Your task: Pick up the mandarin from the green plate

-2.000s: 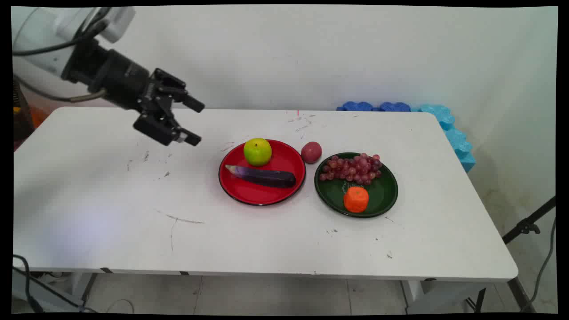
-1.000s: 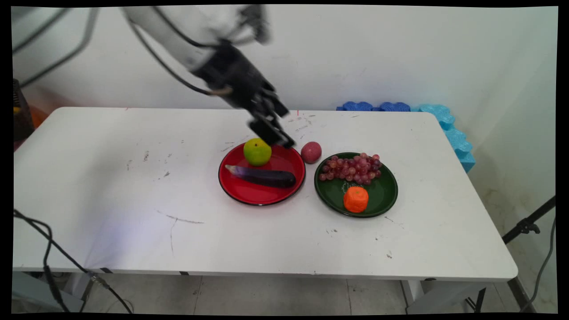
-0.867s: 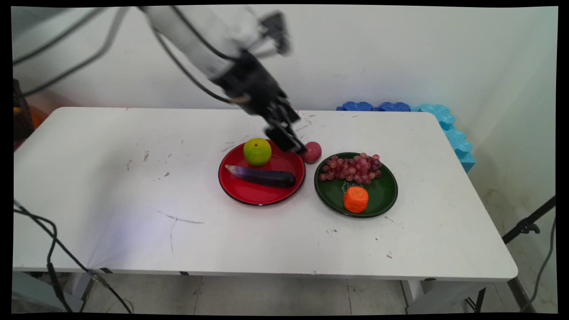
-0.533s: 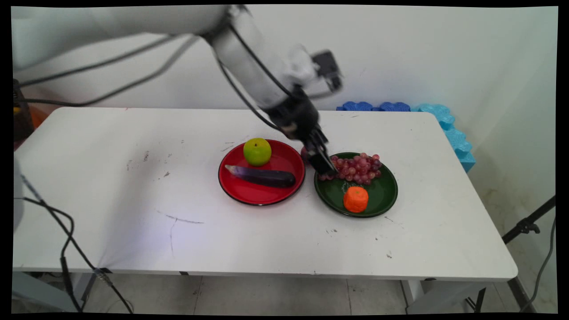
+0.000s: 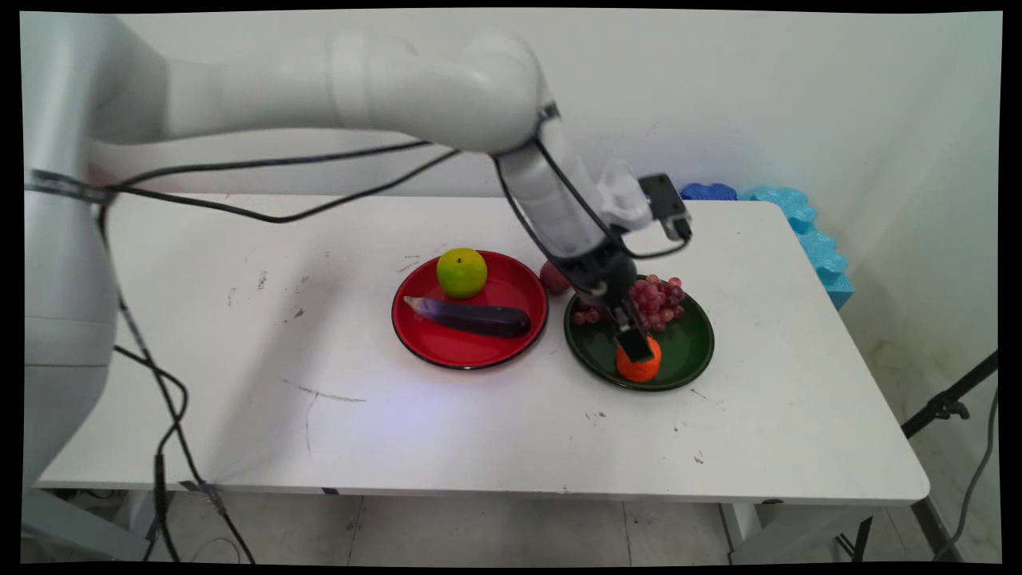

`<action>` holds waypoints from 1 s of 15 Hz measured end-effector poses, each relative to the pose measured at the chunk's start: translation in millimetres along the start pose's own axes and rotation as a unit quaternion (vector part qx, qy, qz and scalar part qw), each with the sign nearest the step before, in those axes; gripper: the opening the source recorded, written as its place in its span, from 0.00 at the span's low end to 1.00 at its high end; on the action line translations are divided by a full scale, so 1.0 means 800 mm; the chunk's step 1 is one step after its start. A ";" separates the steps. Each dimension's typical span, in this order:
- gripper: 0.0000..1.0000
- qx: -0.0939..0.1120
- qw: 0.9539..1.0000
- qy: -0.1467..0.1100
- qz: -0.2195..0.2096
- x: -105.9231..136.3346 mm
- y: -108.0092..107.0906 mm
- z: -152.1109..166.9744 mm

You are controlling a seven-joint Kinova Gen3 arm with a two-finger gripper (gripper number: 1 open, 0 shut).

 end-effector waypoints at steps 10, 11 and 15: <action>1.00 0.002 1.000 -0.024 0.008 0.020 -0.005 0.087; 1.00 0.002 1.000 -0.026 0.008 0.021 -0.005 0.092; 0.00 -0.004 0.999 -0.035 0.020 0.029 0.004 0.106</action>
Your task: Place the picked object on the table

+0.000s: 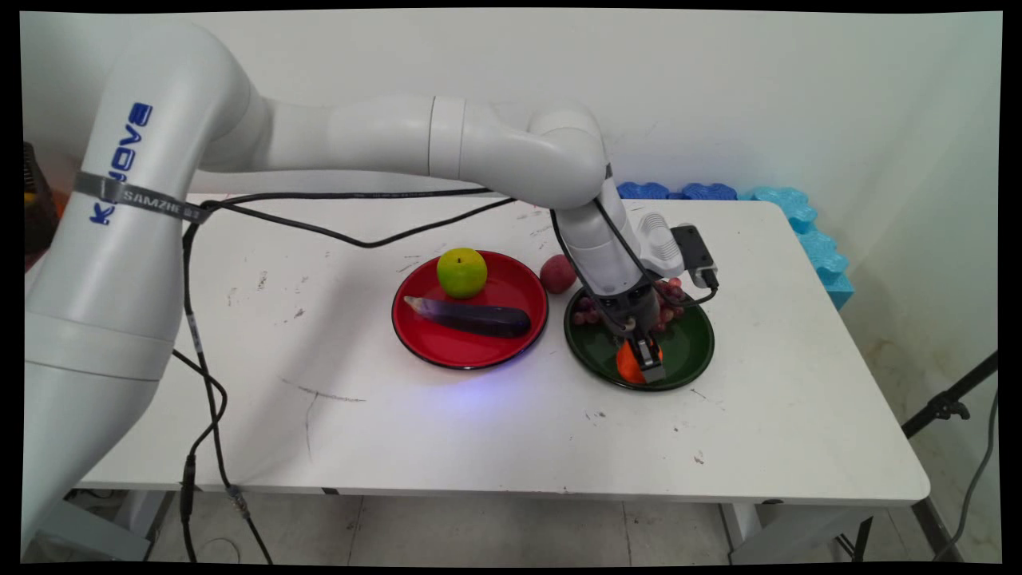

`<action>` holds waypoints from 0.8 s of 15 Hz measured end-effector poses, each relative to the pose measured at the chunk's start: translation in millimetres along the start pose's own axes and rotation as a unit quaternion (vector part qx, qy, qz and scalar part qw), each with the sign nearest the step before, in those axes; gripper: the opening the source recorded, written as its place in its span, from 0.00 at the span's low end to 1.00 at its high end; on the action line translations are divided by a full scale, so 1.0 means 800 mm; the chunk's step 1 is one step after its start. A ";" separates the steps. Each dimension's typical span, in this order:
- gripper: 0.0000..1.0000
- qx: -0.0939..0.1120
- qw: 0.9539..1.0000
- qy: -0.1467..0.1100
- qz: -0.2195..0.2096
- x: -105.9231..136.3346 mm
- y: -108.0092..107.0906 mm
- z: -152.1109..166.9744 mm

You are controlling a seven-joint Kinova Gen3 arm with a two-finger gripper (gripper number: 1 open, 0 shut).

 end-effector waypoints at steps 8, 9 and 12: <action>0.00 0.011 1.000 0.016 0.012 0.007 -0.001 -0.053; 0.00 0.012 1.000 0.019 0.013 0.007 0.000 -0.063; 0.00 0.013 0.999 0.032 0.017 0.001 0.009 -0.105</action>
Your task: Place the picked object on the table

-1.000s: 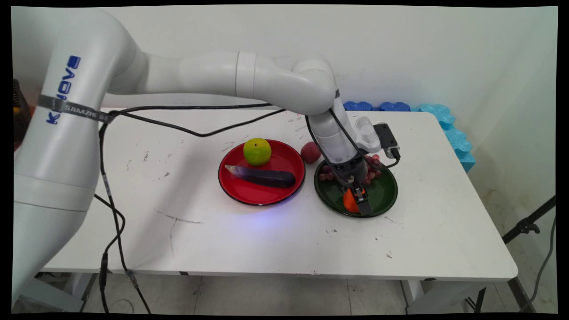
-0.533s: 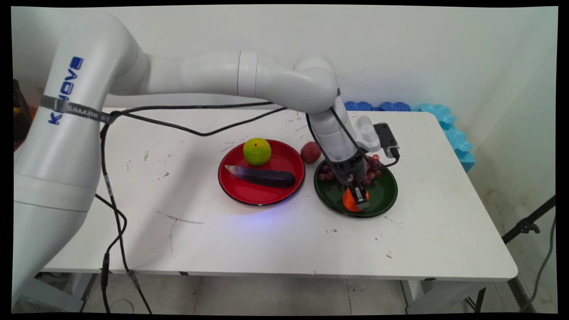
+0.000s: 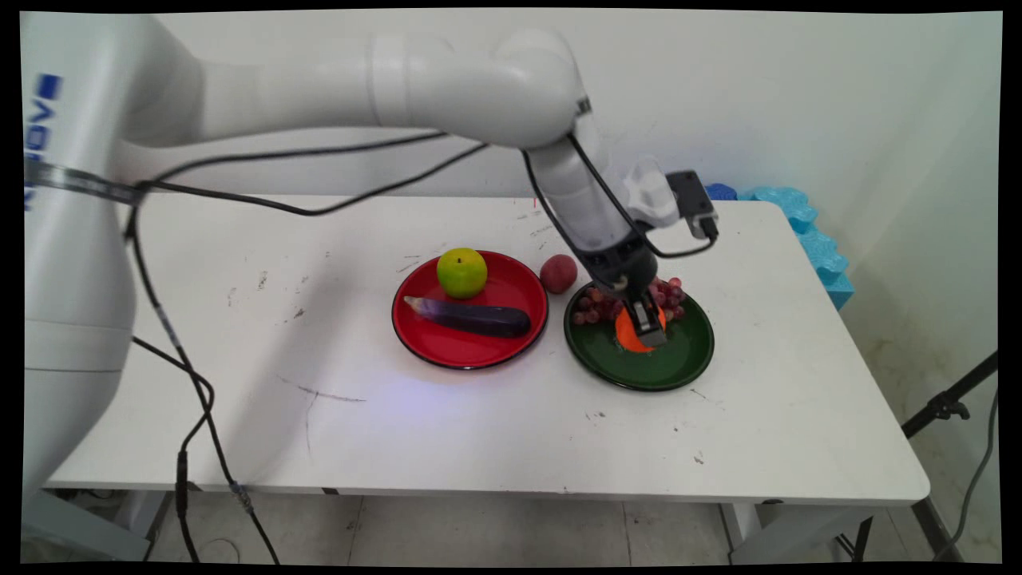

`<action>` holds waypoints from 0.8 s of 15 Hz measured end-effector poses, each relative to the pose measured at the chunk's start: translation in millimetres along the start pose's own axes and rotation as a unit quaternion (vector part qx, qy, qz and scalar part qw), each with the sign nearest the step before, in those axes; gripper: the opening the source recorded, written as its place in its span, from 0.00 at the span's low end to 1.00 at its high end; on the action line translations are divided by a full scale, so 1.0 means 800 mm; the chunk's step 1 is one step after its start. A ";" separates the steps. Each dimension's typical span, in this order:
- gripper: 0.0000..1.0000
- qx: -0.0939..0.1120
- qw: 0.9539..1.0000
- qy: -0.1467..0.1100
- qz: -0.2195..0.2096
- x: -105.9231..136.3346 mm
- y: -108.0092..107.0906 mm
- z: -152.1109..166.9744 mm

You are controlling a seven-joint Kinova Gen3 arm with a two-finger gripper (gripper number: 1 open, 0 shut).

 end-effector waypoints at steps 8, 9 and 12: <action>0.00 -0.004 1.000 -0.002 0.000 -0.067 0.030 -0.071; 0.00 -0.003 1.000 -0.002 -0.003 -0.073 0.031 -0.071; 0.00 -0.001 1.000 -0.005 -0.011 -0.095 0.034 -0.062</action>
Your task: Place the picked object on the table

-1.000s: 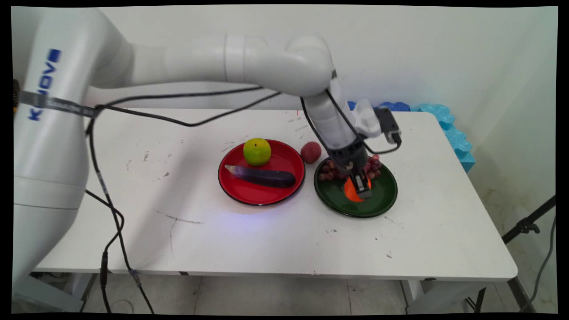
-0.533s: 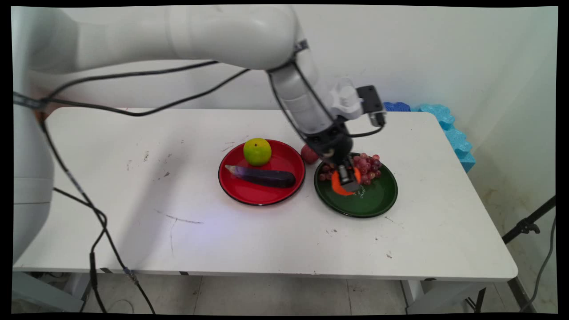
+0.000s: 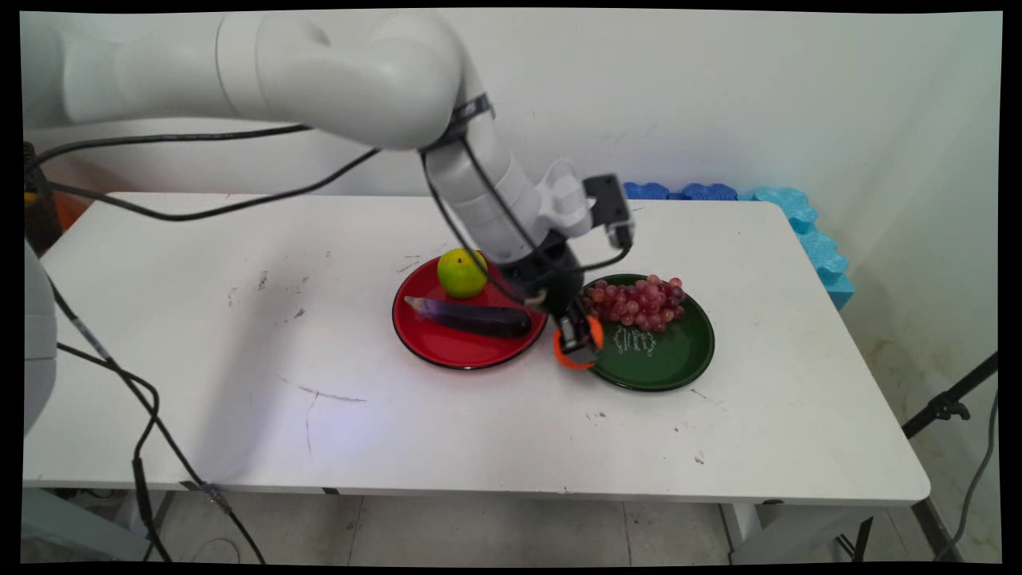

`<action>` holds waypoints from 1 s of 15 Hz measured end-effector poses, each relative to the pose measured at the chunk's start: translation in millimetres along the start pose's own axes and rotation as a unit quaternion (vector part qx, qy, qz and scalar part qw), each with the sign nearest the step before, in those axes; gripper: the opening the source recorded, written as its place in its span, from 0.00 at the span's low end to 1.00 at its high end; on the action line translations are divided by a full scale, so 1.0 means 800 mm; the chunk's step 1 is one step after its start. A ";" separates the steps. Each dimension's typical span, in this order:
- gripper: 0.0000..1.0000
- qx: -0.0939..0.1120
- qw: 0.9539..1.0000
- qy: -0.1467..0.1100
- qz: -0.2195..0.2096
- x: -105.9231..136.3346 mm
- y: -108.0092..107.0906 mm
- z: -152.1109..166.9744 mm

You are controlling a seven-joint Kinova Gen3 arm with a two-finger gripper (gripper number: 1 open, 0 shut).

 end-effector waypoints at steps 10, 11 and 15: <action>0.00 -0.002 1.000 -0.008 -0.015 -0.050 0.002 0.071; 0.00 -0.001 1.000 -0.007 -0.016 -0.052 0.001 0.076; 1.00 -0.001 1.000 -0.001 -0.019 -0.058 0.000 0.086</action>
